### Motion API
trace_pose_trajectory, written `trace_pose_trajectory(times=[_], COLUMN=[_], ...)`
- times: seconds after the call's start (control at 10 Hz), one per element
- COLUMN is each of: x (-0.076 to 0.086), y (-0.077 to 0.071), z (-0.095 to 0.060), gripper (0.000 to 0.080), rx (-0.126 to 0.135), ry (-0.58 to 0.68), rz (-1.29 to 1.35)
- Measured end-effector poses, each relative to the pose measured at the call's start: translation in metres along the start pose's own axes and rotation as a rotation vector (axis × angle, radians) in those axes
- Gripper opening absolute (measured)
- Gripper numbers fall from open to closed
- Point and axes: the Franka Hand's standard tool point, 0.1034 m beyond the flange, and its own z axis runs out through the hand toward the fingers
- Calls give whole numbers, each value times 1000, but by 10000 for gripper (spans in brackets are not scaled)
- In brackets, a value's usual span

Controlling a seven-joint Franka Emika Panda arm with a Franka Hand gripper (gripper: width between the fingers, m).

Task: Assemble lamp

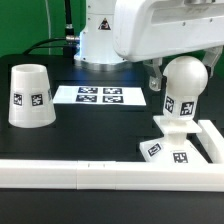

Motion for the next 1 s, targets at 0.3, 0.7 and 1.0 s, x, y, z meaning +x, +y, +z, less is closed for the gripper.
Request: trace_pose_trajectory(times=[0.3, 0.7, 1.0], x=[0, 0, 4], y=[0, -1, -6], z=[1, 1, 2], gripper=[577, 577, 577], rx=[1, 2, 11], ry=[-2, -1, 14], rz=[4, 90, 382])
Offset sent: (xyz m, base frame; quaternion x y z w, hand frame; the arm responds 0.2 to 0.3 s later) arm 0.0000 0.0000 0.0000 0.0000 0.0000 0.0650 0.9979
